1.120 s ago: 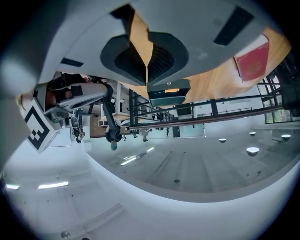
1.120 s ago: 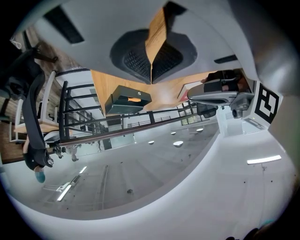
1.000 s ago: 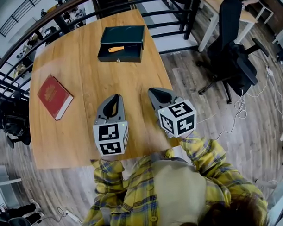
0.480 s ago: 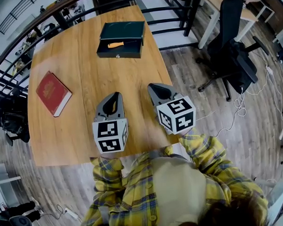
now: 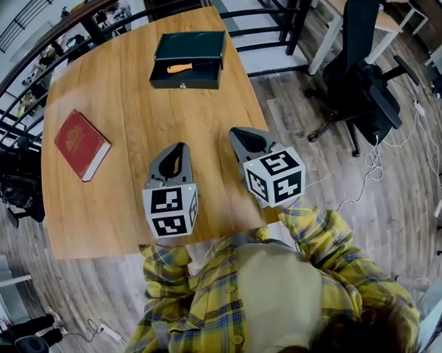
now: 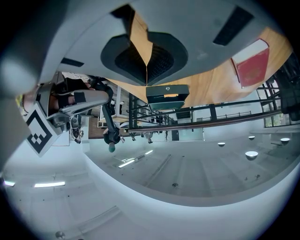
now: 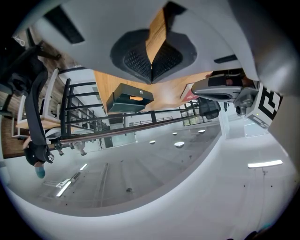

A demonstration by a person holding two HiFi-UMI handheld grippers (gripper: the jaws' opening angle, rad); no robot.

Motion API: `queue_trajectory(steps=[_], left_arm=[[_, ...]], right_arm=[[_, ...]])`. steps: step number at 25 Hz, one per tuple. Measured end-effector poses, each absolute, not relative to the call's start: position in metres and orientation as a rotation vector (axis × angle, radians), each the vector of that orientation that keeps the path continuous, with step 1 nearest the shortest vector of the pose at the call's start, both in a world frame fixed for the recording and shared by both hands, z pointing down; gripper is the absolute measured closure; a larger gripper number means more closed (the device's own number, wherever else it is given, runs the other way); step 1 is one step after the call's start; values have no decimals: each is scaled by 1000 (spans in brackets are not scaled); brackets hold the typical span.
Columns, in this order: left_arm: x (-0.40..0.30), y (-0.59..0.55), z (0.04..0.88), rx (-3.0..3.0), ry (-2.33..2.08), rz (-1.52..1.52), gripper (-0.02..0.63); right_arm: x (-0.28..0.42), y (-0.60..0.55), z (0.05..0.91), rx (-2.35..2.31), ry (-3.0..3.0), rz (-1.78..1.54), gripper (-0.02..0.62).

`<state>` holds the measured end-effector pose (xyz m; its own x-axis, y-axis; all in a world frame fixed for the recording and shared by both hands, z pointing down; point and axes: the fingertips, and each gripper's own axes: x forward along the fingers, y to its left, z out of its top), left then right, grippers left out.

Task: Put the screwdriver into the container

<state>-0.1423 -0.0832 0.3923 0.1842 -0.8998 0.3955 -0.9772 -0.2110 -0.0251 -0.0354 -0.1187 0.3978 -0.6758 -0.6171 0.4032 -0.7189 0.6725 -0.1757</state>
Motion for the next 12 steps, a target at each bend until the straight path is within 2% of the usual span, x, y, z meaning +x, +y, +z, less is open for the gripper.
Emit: queue_trajectory(steps=[12], left_arm=[[-140,-83,394,2222,-1800,469,594]], right_arm=[[-31,-118,395,1077,-2569,458,529]])
